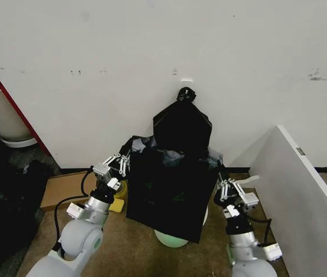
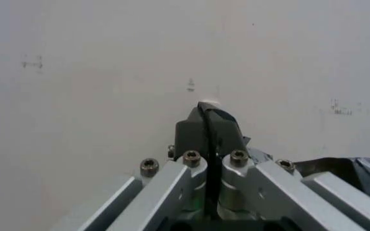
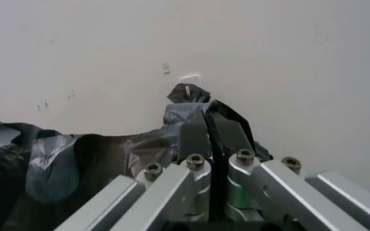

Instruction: Place the garbage bag over the trash bin.

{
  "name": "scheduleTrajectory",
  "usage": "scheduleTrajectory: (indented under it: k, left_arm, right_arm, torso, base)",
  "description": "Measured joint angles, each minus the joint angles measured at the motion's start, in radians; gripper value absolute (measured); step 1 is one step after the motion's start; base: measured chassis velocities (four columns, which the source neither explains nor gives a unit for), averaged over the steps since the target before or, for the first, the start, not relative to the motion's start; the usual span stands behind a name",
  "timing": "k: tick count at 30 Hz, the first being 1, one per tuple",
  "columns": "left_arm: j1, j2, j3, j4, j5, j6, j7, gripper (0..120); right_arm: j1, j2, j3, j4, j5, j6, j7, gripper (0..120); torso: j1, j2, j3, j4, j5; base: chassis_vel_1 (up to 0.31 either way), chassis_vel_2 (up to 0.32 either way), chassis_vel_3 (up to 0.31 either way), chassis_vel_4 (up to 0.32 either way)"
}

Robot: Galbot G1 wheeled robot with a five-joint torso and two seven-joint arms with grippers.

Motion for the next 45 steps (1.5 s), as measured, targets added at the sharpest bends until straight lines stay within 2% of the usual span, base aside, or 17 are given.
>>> scheduleTrajectory:
  k: [9, 16, 22, 32, 38, 45]
  left_arm:
    - [0.0, -0.027, 0.02, 0.031, -0.013, -0.004, 0.026, 0]
    - [0.027, -0.097, 0.043, 0.078, 0.0, -0.021, 0.059, 0]
    - [0.051, -0.117, 0.044, 0.113, 0.013, -0.034, 0.069, 0]
    - [0.1, -0.165, 0.045, 0.177, -0.027, -0.044, 0.1, 0]
    - [0.119, -0.166, 0.059, 0.196, -0.07, -0.039, 0.146, 0]
    - [0.158, -0.145, 0.077, 0.203, -0.113, -0.023, 0.251, 0]
  right_arm:
    - [0.02, -0.009, 0.015, -0.033, 0.016, 0.003, -0.031, 0]
    - [0.012, 0.002, -0.025, -0.106, -0.018, 0.021, -0.032, 0]
    - [0.013, 0.01, -0.04, -0.149, -0.053, 0.034, -0.041, 0]
    - [0.01, -0.021, 0.032, -0.205, -0.071, 0.053, -0.08, 0]
    - [-0.015, -0.04, 0.025, -0.24, -0.096, 0.077, -0.12, 0]
    - [-0.02, -0.054, 0.025, -0.266, -0.098, 0.115, -0.2, 0]
  torso:
    - [0.0, 0.0, 0.0, 0.0, 0.0]
    - [0.0, 0.0, 0.0, 0.0, 0.0001]
    - [0.0, 0.0, 0.0, 0.0, 0.0001]
    - [0.0, 0.0, 0.0, 0.0, -0.0001]
    - [0.0, 0.0, 0.0, 0.0, 0.0]
    - [0.0, 0.0, 0.0, 0.0, -0.0001]
  base:
    - [0.0, 0.0, 0.0, 0.0]
    - [0.0, 0.0, 0.0, 0.0]
    - [0.0, 0.0, 0.0, 0.0]
    - [0.0, 0.0, 0.0, 0.0]
    - [0.0, 0.0, 0.0, 0.0]
    - [0.0, 0.0, 0.0, 0.0]
